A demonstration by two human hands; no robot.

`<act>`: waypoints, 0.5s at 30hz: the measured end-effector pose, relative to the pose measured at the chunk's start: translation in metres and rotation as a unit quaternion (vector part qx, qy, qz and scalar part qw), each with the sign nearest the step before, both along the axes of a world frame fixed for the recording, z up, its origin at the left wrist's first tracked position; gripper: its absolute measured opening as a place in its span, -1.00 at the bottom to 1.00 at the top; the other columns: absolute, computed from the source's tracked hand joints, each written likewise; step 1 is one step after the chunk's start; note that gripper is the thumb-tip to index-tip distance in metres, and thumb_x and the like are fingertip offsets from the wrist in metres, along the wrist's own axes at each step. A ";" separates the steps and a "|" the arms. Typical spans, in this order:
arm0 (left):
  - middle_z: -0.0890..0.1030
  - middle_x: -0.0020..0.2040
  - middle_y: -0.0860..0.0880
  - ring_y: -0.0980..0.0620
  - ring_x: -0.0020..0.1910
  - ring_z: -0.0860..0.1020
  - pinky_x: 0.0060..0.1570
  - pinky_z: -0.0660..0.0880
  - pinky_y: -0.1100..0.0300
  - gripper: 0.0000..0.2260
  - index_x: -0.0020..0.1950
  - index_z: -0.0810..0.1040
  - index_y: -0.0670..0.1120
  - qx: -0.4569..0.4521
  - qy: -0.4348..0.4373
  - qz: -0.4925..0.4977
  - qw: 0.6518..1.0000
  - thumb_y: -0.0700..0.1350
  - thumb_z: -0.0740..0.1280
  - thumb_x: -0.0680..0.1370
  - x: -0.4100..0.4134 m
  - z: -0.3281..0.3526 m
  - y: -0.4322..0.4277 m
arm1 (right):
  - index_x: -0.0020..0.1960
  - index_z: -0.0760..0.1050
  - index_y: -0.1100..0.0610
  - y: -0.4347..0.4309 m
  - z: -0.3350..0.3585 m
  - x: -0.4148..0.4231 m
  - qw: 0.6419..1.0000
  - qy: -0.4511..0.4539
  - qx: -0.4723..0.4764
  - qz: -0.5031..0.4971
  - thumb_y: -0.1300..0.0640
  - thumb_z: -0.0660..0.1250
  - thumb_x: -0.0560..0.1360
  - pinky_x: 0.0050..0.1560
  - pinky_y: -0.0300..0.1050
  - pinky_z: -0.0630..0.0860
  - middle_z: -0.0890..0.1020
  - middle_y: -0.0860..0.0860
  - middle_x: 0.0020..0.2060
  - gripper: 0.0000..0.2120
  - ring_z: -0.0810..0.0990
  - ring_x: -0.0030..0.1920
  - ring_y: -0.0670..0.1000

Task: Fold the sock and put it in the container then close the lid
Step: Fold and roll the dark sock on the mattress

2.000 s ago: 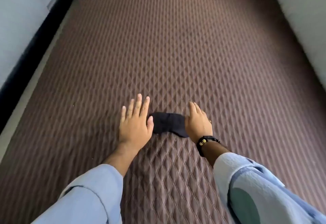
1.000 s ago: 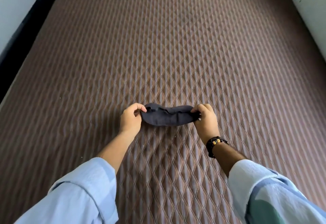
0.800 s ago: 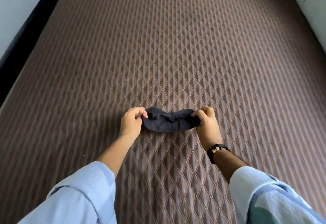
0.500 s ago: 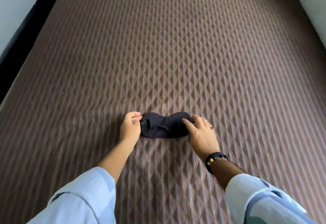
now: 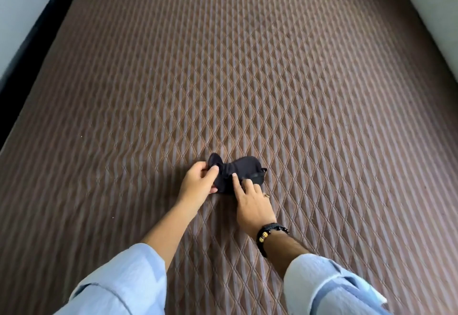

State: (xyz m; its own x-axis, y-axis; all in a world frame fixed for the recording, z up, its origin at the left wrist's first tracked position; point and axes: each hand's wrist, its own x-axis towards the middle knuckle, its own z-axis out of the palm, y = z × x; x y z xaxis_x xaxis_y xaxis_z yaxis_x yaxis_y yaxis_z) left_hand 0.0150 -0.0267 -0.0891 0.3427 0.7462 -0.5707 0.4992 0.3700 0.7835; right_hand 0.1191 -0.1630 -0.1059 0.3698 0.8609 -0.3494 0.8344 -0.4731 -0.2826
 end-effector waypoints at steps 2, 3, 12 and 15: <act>0.68 0.09 -0.10 0.03 -0.06 0.69 -0.28 0.64 0.29 -0.77 0.24 0.57 -0.09 0.030 0.010 -0.053 0.998 -0.01 0.35 0.64 0.016 0.008 -0.009 | 0.64 -0.03 0.10 -0.010 0.000 0.003 0.997 0.047 0.047 -0.043 0.25 0.11 0.52 0.03 0.13 0.53 0.37 0.09 0.34 -0.29 0.43 0.20 0.20; 0.67 0.05 -0.06 0.05 -0.07 0.70 -0.27 0.66 0.27 -0.79 0.22 0.56 -0.06 0.041 0.019 -0.075 0.996 0.00 0.36 0.63 0.025 0.012 -0.013 | 0.63 0.02 0.11 -0.015 -0.001 0.004 0.994 0.059 0.066 -0.065 0.26 0.10 0.54 0.03 0.10 0.54 0.37 0.08 0.35 -0.32 0.44 0.21 0.19; 0.71 0.17 -0.03 -0.10 0.20 0.67 0.24 0.59 0.04 -0.71 0.32 0.57 -0.04 0.103 0.118 -0.194 0.968 -0.02 0.39 0.61 0.079 0.025 -0.046 | 0.50 0.31 0.10 -0.030 -0.004 0.024 0.996 0.050 0.030 -0.073 0.24 0.17 0.54 0.13 0.10 0.50 0.42 0.11 0.24 -0.48 0.37 0.21 0.20; 0.72 0.22 -0.02 -0.09 0.30 0.62 0.33 0.54 0.02 -0.68 0.40 0.54 -0.04 0.095 0.123 -0.215 0.964 -0.06 0.31 0.64 0.081 0.024 -0.049 | 0.15 0.56 0.16 -0.036 -0.006 0.031 0.959 0.125 0.137 -0.215 0.34 0.17 0.49 0.05 -0.03 0.47 0.55 0.10 0.04 -0.69 0.50 0.09 0.16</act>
